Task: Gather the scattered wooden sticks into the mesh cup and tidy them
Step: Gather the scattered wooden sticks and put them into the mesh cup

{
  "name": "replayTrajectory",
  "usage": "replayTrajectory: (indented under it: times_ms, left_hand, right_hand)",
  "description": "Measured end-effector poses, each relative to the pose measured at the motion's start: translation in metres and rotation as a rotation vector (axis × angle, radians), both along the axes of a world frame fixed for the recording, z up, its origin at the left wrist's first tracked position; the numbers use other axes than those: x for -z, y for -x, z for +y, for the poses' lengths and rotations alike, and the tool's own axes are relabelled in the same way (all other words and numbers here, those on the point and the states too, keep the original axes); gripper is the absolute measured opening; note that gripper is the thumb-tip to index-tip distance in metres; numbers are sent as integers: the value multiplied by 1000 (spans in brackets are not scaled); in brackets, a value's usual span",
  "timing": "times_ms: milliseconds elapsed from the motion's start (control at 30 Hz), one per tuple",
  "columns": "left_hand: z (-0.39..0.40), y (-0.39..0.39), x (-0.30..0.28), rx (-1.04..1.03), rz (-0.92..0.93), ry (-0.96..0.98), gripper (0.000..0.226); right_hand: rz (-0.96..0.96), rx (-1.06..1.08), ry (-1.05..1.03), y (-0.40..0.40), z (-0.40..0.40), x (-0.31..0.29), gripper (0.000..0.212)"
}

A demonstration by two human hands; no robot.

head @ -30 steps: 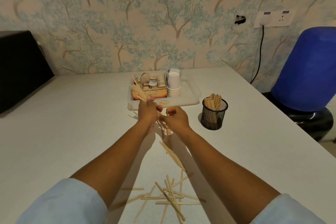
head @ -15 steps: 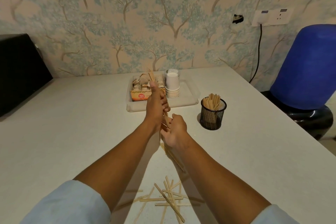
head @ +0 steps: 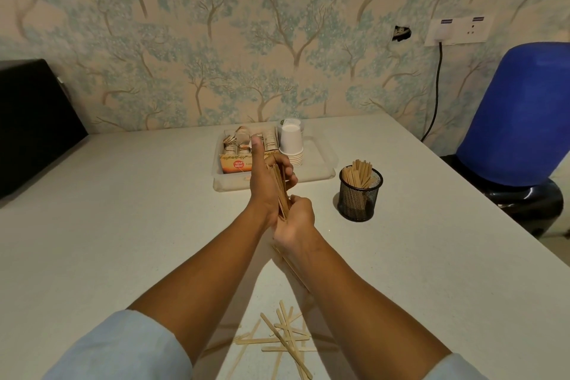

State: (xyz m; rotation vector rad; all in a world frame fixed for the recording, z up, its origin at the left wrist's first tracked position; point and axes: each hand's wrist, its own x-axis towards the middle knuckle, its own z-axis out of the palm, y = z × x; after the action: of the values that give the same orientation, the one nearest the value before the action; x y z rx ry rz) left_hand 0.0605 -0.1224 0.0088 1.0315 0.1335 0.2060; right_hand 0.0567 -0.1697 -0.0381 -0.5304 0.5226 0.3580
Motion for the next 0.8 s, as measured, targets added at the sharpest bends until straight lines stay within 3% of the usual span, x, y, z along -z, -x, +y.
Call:
replayTrajectory:
  times_ms: [300,600,800]
  left_hand:
    - [-6,1,3,-191,35,-147,62]
    - [11,-7,-8,-305,99,-239,58]
    - [29,-8,-3,-294,186,-216,43]
  right_hand:
    - [28,-45,44,0,3,0,32]
    - [-25,-107,108,-4,1,1,19]
    - [-58,-224,430,-15,-10,-2,23]
